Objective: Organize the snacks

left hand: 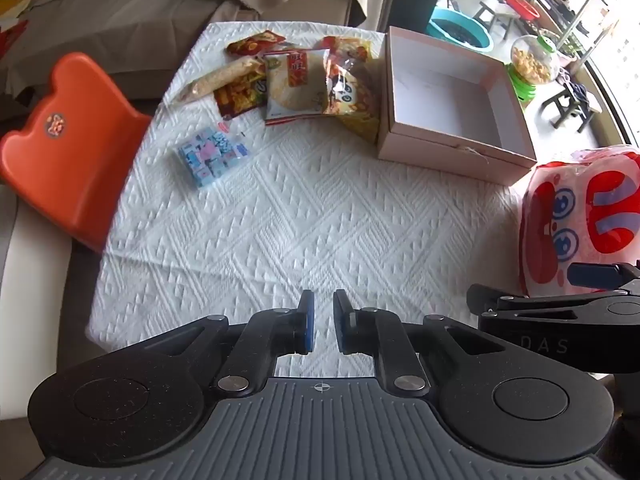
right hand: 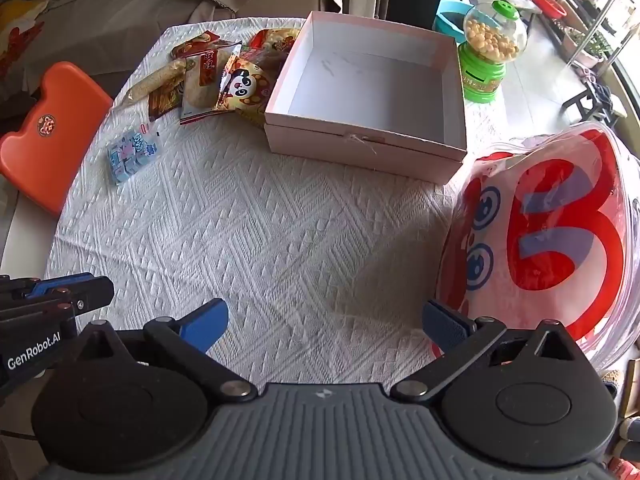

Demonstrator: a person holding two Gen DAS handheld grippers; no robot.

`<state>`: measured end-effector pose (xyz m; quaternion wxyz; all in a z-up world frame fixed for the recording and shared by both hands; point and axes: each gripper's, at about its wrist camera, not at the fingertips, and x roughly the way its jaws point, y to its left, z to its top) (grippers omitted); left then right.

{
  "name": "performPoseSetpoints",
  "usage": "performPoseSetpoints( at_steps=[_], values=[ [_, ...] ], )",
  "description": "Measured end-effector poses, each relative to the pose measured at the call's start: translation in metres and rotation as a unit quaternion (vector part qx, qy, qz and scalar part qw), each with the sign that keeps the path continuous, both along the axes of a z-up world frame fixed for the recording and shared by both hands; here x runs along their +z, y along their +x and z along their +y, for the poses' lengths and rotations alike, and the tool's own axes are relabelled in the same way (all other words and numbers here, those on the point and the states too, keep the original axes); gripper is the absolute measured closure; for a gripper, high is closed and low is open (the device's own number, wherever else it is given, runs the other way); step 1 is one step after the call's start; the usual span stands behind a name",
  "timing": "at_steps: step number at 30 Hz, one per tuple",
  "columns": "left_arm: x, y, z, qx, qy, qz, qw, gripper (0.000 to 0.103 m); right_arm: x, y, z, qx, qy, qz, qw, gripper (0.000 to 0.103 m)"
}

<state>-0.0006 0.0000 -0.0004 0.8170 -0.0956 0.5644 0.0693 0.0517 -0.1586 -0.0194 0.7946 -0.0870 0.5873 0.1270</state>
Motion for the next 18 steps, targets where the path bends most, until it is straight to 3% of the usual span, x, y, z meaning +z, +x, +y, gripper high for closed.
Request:
performPoseSetpoints(
  at_steps=[18],
  values=[
    [-0.0008, 0.0043, -0.0064, -0.002, -0.038, 0.006, 0.9993, 0.089, 0.0011, 0.0019, -0.0061, 0.001, -0.001, 0.005, 1.000, 0.000]
  ],
)
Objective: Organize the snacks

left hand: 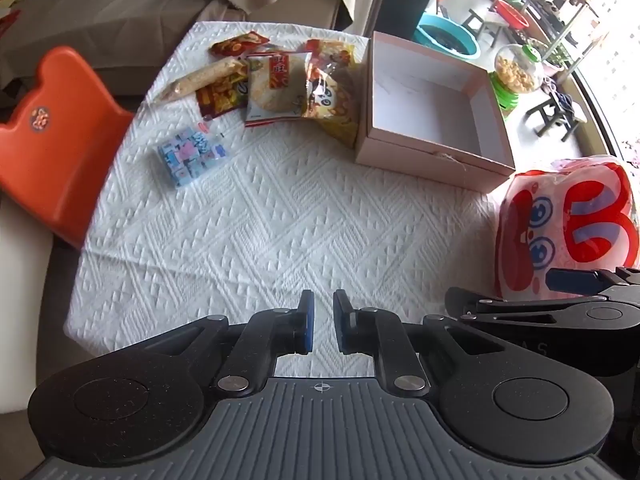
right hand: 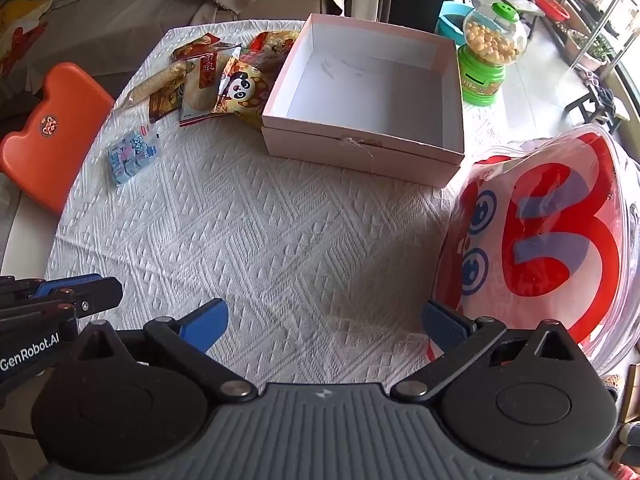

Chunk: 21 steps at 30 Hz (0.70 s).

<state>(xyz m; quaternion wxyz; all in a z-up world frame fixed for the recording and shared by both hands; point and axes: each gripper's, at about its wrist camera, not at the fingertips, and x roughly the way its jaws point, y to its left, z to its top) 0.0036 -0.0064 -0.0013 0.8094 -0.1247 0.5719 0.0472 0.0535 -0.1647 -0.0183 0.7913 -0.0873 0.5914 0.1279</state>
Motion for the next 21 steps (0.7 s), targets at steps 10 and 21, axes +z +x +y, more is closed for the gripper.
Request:
performPoseSetpoints(
  at_steps=[10, 21],
  values=[
    [-0.005, 0.004, -0.009, -0.007, -0.003, 0.008, 0.9999, 0.089, 0.000, 0.003, -0.004, -0.005, 0.003, -0.002, 1.000, 0.000],
    [-0.011, 0.006, -0.011, -0.004, -0.003, 0.017, 0.9998, 0.089, -0.003, 0.006, -0.012, -0.010, 0.002, 0.003, 1.000, 0.000]
  ],
)
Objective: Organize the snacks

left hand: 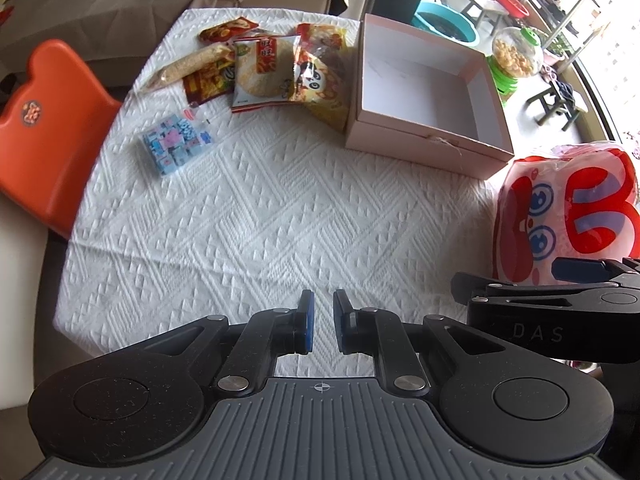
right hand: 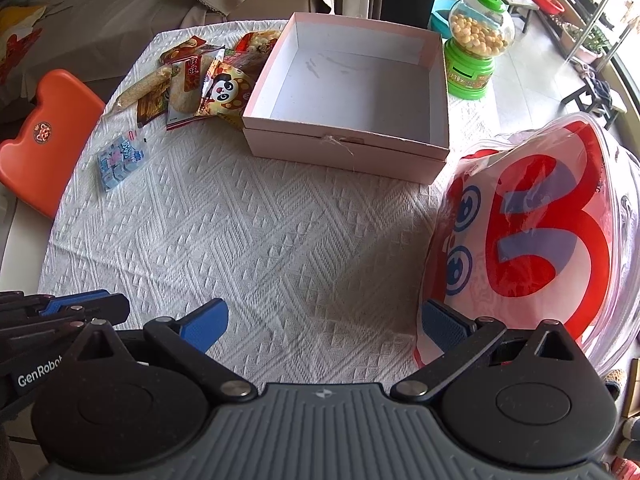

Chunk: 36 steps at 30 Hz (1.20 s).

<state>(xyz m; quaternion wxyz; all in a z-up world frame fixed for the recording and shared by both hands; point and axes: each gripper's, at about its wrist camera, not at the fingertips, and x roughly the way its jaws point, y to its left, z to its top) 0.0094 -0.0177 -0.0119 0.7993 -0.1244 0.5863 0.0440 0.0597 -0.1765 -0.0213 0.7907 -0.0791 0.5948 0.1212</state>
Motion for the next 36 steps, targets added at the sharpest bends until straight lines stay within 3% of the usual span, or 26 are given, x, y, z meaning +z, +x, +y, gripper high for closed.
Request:
performPoseSetpoints(
  at_steps=[36],
  values=[
    [-0.0043, 0.0074, -0.0050, -0.003, -0.007, 0.002, 1.0000, 0.089, -0.0046, 0.0065, -0.0014, -0.001, 0.001, 0.010, 1.000, 0.000]
  ],
)
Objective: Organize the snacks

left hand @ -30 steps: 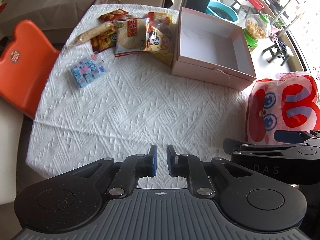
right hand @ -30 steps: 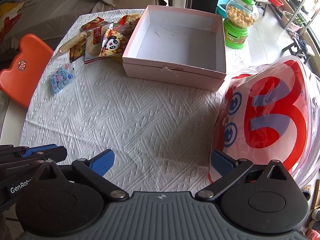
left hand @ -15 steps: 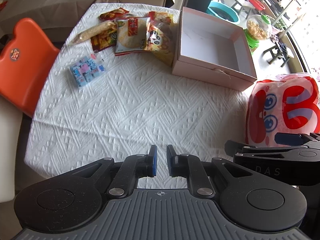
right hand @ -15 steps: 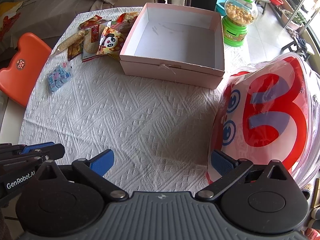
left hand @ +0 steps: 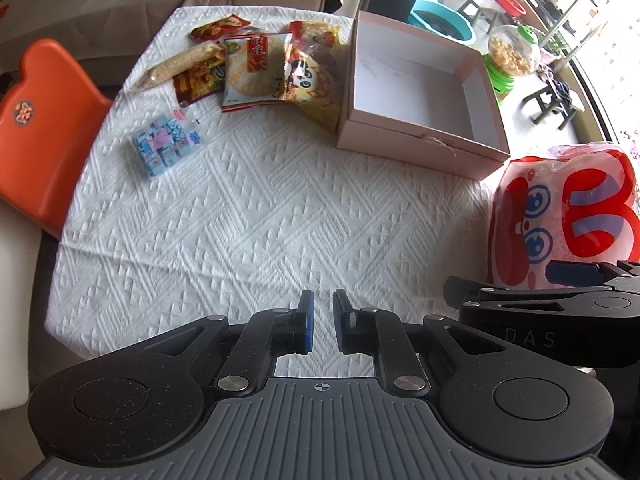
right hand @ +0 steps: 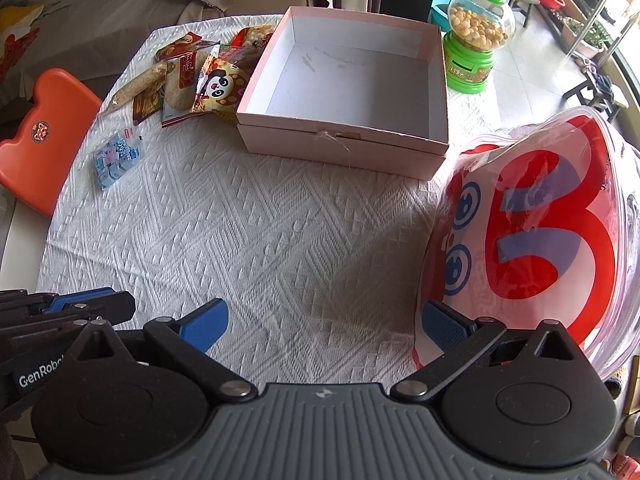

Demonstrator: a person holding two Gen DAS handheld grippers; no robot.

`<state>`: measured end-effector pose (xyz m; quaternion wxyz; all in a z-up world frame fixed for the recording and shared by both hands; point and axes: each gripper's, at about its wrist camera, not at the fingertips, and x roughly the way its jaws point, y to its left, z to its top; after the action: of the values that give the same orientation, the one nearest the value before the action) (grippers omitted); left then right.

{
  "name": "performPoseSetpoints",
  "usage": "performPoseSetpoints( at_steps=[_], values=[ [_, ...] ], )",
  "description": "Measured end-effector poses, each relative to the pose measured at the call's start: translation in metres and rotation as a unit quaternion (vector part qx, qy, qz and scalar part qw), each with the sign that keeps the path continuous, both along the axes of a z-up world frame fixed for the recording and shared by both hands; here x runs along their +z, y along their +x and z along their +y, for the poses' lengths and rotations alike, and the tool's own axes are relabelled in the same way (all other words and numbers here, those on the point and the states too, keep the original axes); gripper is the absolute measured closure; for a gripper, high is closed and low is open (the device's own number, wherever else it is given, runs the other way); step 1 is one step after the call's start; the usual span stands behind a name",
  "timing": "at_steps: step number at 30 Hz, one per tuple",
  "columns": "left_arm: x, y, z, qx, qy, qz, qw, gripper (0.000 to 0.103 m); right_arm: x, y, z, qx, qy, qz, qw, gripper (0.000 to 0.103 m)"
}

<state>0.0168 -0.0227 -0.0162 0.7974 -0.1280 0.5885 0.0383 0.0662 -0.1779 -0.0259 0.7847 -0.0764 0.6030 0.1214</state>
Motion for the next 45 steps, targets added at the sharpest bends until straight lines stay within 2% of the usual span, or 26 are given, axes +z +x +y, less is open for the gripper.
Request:
performPoseSetpoints(
  at_steps=[20, 22, 26, 27, 28, 32, 34, 38, 41, 45],
  values=[
    [-0.021, 0.018, 0.025, 0.023, -0.020, 0.024, 0.9992, 0.089, -0.014, 0.016, 0.014, 0.002, -0.004, 0.010, 1.000, 0.000],
    [-0.026, 0.022, 0.033, 0.031, -0.039, 0.022, 0.9985, 0.089, -0.017, 0.020, 0.016, 0.002, -0.001, 0.011, 1.000, 0.000],
    [-0.043, 0.035, 0.068, 0.068, -0.113, -0.004, 0.9913, 0.088, -0.021, 0.028, 0.020, 0.002, 0.018, 0.013, 1.000, 0.000],
    [-0.046, 0.039, 0.080, 0.077, -0.111, -0.015, 0.9907, 0.087, -0.023, 0.030, 0.021, 0.003, 0.022, 0.013, 1.000, 0.000],
    [-0.049, 0.044, 0.093, 0.087, -0.093, -0.026, 0.9915, 0.086, -0.025, 0.032, 0.025, 0.009, 0.023, 0.013, 1.000, 0.000],
    [-0.053, 0.067, 0.152, 0.139, -0.001, -0.061, 0.9883, 0.085, -0.028, 0.036, 0.043, 0.045, 0.013, -0.004, 0.999, 0.000],
    [-0.052, 0.079, 0.179, 0.144, 0.013, -0.074, 0.9867, 0.085, -0.028, 0.040, 0.057, 0.060, 0.016, -0.010, 0.998, 0.000],
    [-0.058, 0.115, 0.218, 0.089, 0.004, -0.099, 0.9911, 0.085, -0.031, 0.056, 0.096, 0.073, 0.031, -0.013, 0.997, 0.000],
    [-0.064, 0.154, 0.234, 0.009, -0.001, -0.124, 0.9923, 0.085, -0.036, 0.063, 0.133, 0.095, 0.039, -0.010, 0.995, 0.000],
    [-0.071, 0.198, 0.244, -0.076, 0.034, -0.139, 0.9868, 0.085, -0.053, 0.063, 0.185, 0.111, 0.062, 0.008, 0.992, 0.000]
  ],
)
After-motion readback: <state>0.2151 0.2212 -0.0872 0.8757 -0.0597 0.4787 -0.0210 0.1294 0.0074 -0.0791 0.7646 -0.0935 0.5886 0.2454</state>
